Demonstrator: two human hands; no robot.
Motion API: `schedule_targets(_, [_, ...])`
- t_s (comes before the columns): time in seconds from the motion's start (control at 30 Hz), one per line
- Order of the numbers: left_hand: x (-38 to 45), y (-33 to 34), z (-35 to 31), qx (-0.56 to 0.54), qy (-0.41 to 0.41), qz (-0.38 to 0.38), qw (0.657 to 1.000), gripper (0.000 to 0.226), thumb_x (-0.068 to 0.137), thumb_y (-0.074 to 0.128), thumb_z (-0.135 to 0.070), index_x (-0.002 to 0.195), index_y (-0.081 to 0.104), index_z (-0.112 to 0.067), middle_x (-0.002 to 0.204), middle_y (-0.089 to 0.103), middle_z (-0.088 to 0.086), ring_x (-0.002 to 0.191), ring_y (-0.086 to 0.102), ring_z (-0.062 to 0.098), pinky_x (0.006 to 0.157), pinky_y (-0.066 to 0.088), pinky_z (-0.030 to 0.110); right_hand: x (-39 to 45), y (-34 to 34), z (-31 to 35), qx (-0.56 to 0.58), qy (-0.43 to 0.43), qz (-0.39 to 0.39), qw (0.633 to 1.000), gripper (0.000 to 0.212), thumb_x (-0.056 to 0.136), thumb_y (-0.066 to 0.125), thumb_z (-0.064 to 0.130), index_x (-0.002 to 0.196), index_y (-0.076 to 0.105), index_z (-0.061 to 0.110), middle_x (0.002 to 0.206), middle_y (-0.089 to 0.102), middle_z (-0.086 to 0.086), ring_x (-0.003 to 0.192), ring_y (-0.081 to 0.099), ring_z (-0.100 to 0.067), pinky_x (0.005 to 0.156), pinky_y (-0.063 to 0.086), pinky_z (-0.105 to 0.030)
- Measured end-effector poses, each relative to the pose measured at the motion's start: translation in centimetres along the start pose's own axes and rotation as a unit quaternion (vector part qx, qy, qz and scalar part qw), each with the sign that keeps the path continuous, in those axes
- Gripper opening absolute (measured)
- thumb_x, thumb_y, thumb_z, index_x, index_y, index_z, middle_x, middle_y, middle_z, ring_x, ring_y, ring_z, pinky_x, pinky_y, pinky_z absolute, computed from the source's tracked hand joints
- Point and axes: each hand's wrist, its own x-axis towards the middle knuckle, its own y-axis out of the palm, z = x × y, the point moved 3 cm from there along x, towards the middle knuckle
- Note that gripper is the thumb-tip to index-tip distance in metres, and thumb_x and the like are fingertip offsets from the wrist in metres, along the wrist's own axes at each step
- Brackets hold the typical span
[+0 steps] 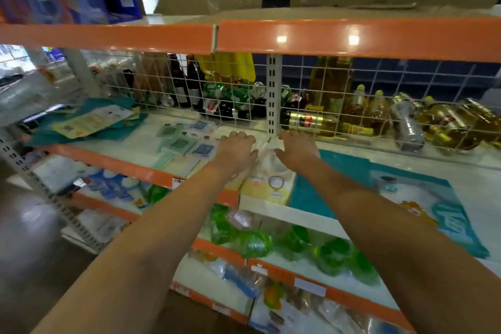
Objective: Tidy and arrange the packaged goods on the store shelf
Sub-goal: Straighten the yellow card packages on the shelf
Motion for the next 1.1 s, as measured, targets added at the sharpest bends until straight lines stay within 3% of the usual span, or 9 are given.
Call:
schedule_targets(0.43, [-3.6,2.2,17.3,0.014,-0.07,0.034,0.997,0.047,0.101,0.032,-0.039,0.14,0.039,-0.015,0.143,0.041,0.011,0.131,0.037,0.03,0.104,0.031,0.045,5.1,4.4,17.5,0.014,-0.069,0.035,0.997,0.045,0.099,0.04,0.028,0.141,0.036,0.013,0.142,0.04,-0.01,0.13,0.037,-0.029,0.101,0.037,-0.04])
schedule_targets(0.6, [-3.1,3.1,22.1,0.011,-0.096,0.039,0.995,0.047,0.1,0.033,-0.038,0.141,0.037,-0.015,0.143,0.041,0.012,0.131,0.037,0.03,0.104,0.032,0.045,8.7,6.1,22.1,0.016,-0.096,0.052,0.994,0.049,0.098,0.045,0.032,0.142,0.036,0.015,0.146,0.037,-0.01,0.133,0.036,-0.029,0.105,0.037,-0.042])
schedule_targets(0.83, [-1.0,4.7,29.1,0.004,-0.135,0.041,0.99,0.048,0.099,0.036,-0.042,0.138,0.041,-0.015,0.14,0.044,0.011,0.129,0.038,0.03,0.105,0.033,0.045,14.9,8.4,27.5,0.006,-0.148,0.062,0.987,0.051,0.097,0.044,0.033,0.142,0.036,0.012,0.143,0.04,-0.012,0.127,0.045,-0.031,0.097,0.043,-0.041])
schedule_targets(1.1, [2.2,5.5,35.9,0.008,-0.185,0.015,0.983,0.047,0.098,0.038,-0.042,0.138,0.044,-0.017,0.139,0.045,0.009,0.13,0.038,0.029,0.102,0.033,0.045,20.9,9.9,33.1,0.024,-0.19,0.051,0.98,0.043,0.096,0.047,0.034,0.134,0.042,0.016,0.136,0.044,-0.009,0.127,0.041,-0.028,0.098,0.041,-0.041])
